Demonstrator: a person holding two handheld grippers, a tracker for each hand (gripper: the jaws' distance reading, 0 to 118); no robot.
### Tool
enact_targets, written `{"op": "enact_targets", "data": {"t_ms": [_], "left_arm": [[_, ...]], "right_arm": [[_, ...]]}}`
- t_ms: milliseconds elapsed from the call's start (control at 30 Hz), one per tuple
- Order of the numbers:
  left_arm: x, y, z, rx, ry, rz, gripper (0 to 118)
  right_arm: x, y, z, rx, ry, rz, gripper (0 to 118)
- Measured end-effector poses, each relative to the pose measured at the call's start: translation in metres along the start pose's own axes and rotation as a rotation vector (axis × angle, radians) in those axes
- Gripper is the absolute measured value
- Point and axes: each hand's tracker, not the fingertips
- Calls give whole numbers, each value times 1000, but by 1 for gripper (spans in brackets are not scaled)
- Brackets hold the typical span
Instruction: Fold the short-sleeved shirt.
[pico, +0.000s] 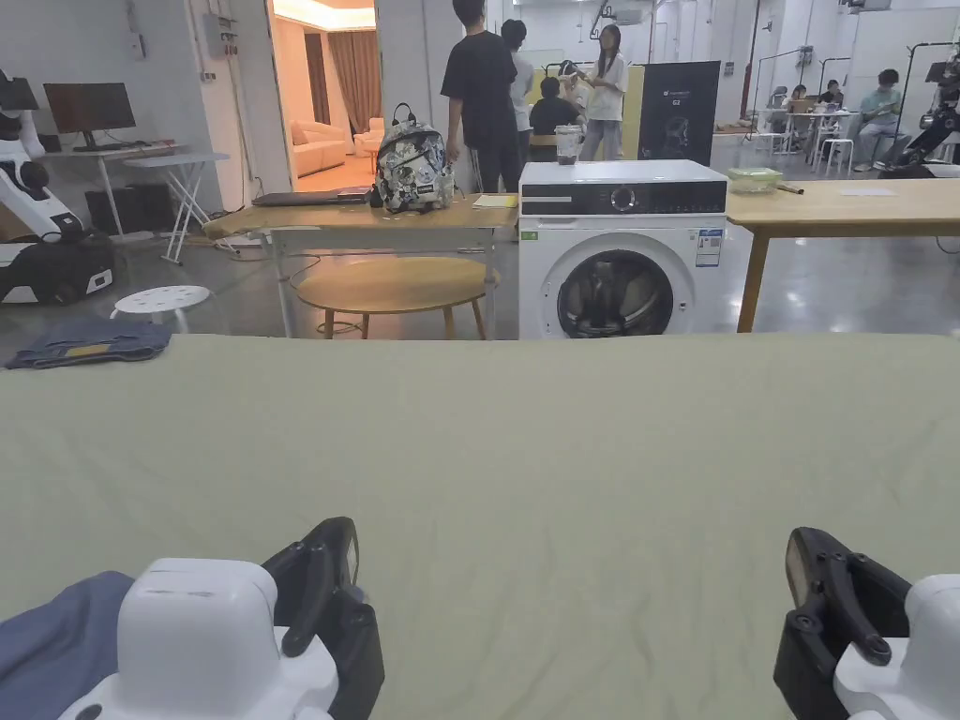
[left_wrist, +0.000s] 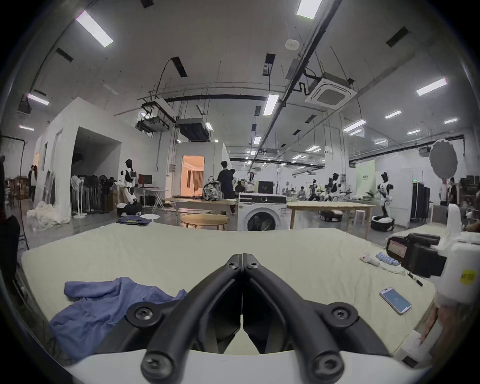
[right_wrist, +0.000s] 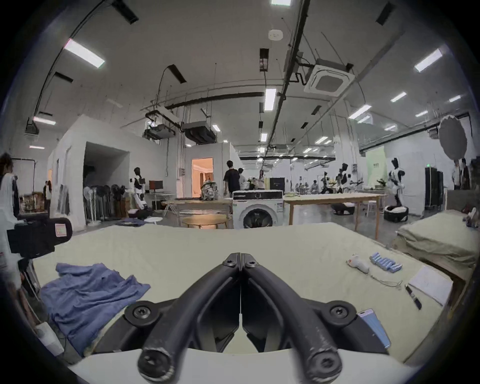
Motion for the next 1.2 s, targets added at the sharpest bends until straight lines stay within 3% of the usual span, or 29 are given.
{"op": "enact_targets", "data": {"t_ms": [400, 600, 867, 1000, 1100, 1133, 1200], "left_arm": [[-8, -7, -2, -31, 25, 29, 0], [-16, -4, 1, -29, 50, 1, 0], [-58, 8, 22, -46, 152, -51, 0], [-95, 12, 25, -133, 188, -9, 0], [-119, 5, 14, -229, 187, -80, 1], [-127, 3, 5, -270, 175, -103, 10], [-145, -8, -18, -381, 135, -113, 65]], "right_arm": [[-4, 2, 5, 23, -19, 46, 0], [-21, -1, -1, -3, 42, 44, 0], [-56, -11, -16, -57, 152, -35, 0], [-67, -17, -23, -85, 200, -19, 0], [-71, -19, -26, -99, 232, -3, 0], [-72, -21, -27, -103, 240, 0, 0], [-72, -24, -29, -111, 245, 4, 0]]}}
